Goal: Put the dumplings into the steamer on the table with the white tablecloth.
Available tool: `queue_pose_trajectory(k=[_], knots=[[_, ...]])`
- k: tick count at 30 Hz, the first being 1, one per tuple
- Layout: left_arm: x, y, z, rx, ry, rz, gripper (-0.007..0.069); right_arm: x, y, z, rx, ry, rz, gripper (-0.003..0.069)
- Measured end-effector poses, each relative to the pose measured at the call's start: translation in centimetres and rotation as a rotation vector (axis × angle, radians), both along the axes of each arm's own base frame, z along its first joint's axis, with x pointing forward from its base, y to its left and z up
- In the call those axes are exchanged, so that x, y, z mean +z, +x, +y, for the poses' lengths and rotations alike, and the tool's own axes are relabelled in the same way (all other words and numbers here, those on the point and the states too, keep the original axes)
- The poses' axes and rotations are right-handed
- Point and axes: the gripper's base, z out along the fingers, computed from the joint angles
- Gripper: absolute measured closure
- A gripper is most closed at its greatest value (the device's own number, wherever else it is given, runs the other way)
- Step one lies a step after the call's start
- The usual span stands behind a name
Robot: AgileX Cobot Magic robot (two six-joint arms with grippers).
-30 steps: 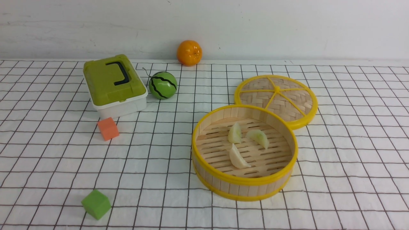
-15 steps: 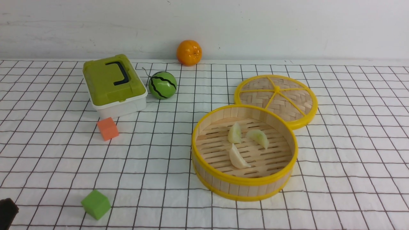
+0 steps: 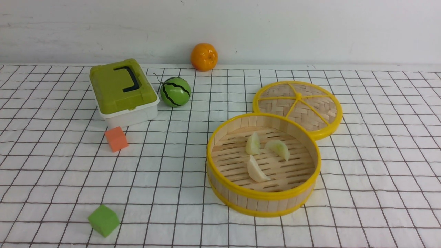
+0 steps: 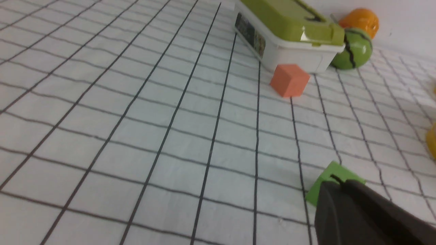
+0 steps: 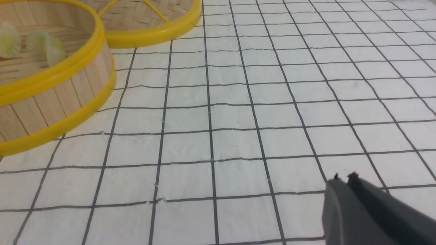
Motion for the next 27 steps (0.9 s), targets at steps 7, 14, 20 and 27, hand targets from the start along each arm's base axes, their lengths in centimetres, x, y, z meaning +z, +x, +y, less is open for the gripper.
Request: queue_pose_trajectory(k=[7, 14, 20, 27], knots=[[-0.48, -0.13, 0.04, -0.012, 0.063, 0.057, 0.0637, 0.00, 0.00, 0.00, 0.000, 0.000, 0.000, 0.0630], [-0.49, -0.13, 0.03, -0.014, 0.066, 0.058, 0.0637, 0.00, 0.00, 0.00, 0.000, 0.000, 0.000, 0.0621], [-0.49, -0.13, 0.03, -0.014, 0.067, 0.058, 0.0637, 0.00, 0.00, 0.00, 0.000, 0.000, 0.000, 0.0614], [-0.49, -0.13, 0.03, -0.014, 0.067, 0.058, 0.0637, 0.00, 0.00, 0.00, 0.000, 0.000, 0.000, 0.0603]])
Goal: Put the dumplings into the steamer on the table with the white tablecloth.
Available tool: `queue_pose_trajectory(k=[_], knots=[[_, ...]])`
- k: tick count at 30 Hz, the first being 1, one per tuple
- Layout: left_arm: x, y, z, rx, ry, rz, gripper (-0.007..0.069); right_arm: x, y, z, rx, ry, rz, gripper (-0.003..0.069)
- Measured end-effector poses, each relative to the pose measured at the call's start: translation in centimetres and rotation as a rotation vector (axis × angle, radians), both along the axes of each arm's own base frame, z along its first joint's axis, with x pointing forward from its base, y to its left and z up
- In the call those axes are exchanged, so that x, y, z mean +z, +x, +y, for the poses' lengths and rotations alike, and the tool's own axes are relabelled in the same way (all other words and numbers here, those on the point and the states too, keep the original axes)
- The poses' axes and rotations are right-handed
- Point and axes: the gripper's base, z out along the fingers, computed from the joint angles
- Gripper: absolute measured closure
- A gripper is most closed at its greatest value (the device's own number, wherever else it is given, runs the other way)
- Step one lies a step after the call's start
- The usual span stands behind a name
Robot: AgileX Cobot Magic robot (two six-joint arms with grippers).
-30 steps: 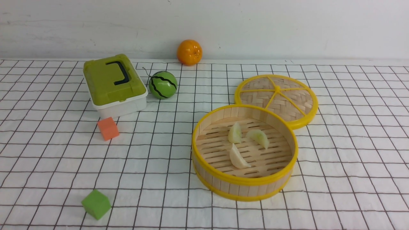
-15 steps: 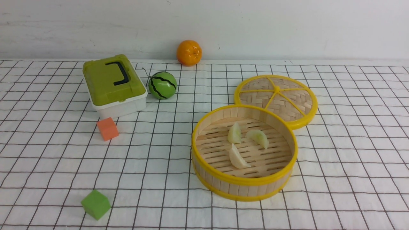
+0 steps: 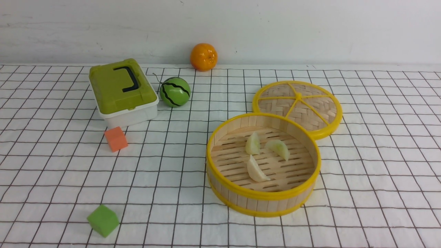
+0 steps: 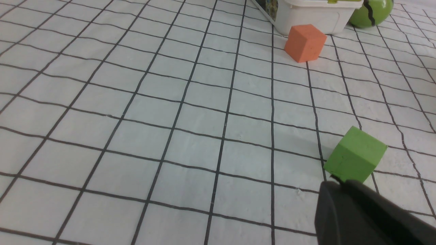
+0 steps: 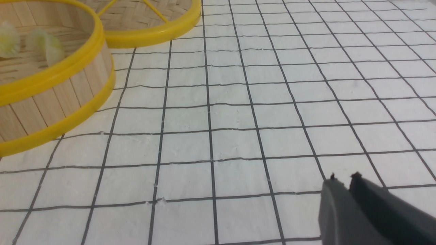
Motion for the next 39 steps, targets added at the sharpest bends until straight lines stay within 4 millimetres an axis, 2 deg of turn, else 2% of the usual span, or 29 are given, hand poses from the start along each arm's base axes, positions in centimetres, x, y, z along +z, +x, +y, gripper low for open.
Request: queue_pose_trajectory(k=[39], knots=[[0.00, 0.00, 0.00, 0.000, 0.000, 0.000, 0.0632, 0.00, 0.00, 0.00, 0.001, -0.002, 0.000, 0.0546]])
